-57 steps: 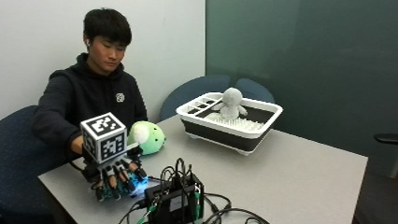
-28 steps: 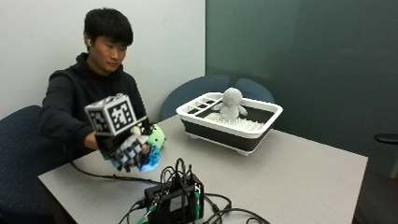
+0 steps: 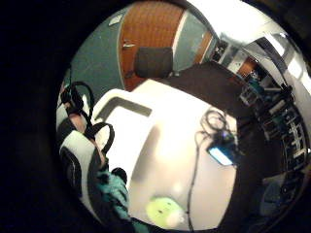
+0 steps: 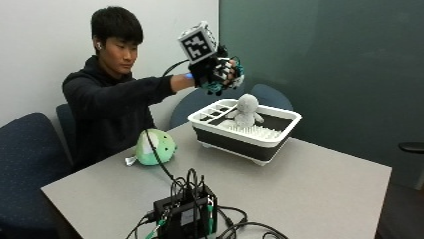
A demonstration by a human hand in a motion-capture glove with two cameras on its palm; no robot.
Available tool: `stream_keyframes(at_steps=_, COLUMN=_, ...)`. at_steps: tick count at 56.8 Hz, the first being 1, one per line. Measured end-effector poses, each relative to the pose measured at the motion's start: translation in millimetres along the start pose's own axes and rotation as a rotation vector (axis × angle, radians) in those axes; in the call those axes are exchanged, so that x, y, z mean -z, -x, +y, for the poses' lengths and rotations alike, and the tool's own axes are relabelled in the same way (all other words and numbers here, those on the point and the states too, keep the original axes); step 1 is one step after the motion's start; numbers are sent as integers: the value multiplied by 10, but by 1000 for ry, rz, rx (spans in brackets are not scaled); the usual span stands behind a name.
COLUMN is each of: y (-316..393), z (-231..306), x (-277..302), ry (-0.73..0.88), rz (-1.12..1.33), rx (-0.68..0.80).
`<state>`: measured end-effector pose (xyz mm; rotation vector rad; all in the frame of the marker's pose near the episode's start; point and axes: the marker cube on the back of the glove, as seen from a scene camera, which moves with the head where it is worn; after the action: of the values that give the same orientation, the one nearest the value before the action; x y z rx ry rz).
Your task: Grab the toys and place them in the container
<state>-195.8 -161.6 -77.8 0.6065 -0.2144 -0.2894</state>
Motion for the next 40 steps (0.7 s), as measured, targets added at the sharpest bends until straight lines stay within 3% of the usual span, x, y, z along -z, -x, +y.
stream_keyframes(at_steps=8, y=345, z=-187, x=-670, ry=31, rz=154, rx=-17)
stream_keyframes(at_steps=16, y=272, z=-134, x=-939, ry=370, rz=154, rx=-64)
stream_keyframes(at_steps=19, y=165, z=-64, x=-855, ry=441, rz=151, rx=-74)
stream_keyframes(at_steps=31, y=-590, z=409, x=247, ry=414, rz=60, rx=-81)
stream_keyframes(at_steps=36, y=-584, z=1007, x=391, ry=426, rz=123, rx=55)
stream_keyframes(at_steps=40, y=-690, z=1481, x=414, ry=425, rz=166, rx=78)
